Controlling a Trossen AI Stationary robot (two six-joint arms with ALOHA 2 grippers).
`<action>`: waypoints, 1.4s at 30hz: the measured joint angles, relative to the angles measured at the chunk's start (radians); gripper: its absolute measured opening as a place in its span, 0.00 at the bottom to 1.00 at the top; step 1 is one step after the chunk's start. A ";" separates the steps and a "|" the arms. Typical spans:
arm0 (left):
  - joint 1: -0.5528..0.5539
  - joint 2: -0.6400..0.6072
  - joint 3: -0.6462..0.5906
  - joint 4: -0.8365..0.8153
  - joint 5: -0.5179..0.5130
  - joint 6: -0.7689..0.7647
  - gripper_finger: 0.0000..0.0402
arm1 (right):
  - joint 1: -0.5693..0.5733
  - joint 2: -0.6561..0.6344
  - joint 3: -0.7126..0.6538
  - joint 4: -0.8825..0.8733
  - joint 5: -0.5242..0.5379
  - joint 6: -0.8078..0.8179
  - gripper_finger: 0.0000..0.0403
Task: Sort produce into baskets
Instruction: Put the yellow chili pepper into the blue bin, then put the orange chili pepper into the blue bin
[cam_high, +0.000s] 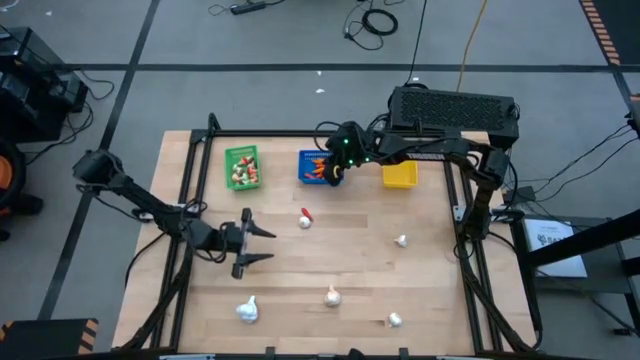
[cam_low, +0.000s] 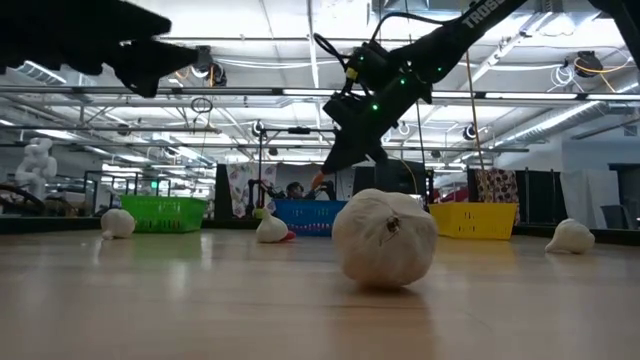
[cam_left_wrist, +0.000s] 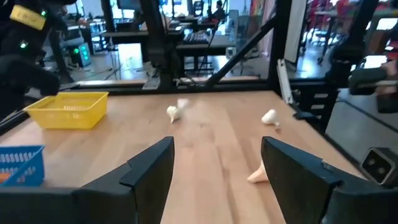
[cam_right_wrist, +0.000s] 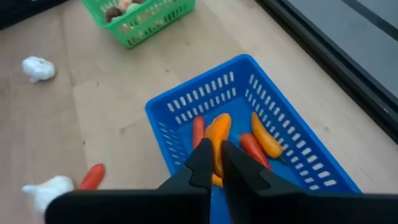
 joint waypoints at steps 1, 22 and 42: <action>0.007 0.000 0.000 -0.008 0.003 0.000 0.62 | 0.000 0.000 0.000 0.003 0.000 0.000 0.05; 0.081 0.000 0.000 -0.020 0.095 -0.053 0.62 | -0.002 0.000 0.000 -0.004 0.083 0.042 0.20; 0.081 0.000 0.000 -0.080 0.095 -0.053 0.62 | 0.182 0.001 0.000 -0.003 -0.035 -0.059 0.26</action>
